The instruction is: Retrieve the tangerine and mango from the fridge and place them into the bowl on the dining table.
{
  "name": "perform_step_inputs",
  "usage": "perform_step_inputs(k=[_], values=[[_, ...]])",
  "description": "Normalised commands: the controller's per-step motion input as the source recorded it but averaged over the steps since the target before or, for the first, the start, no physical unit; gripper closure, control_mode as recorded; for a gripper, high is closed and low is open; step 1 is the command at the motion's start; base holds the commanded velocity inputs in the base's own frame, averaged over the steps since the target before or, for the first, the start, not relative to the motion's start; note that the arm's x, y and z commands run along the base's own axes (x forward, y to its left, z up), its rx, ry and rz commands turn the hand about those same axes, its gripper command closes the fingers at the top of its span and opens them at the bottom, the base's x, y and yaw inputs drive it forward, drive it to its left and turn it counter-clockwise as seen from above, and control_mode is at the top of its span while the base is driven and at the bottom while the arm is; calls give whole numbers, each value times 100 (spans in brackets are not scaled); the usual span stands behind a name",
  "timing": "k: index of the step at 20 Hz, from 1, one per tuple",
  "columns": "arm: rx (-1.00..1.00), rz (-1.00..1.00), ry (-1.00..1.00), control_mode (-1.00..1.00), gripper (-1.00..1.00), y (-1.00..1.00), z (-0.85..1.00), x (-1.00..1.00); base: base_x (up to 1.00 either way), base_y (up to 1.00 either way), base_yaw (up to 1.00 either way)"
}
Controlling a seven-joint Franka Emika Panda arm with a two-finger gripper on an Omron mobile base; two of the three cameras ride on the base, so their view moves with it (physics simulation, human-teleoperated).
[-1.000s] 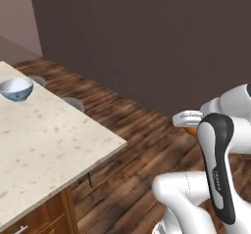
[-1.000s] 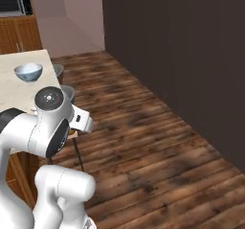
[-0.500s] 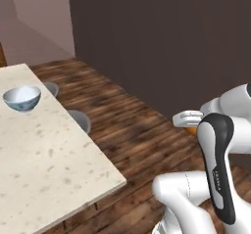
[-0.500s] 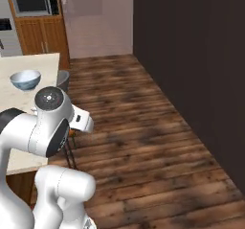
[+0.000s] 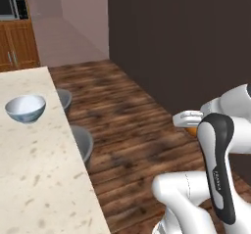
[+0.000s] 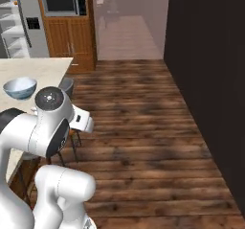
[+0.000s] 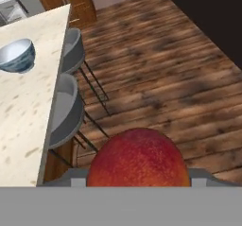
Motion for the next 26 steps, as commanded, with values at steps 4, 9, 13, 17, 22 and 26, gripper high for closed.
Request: perform_step_inputs(k=[4,9,13,17,22,26], values=[[0,0,0,100,100,0,0,0,89,-40,38],[0,0,0,100,100,0,0,0,88,-33,39],[0,0,0,100,100,0,0,0,82,-36,40],[0,0,0,100,100,0,0,0,76,-45,38],[0,0,0,100,100,0,0,0,73,-44,38],[0,0,0,100,100,0,0,0,50,-36,39]])
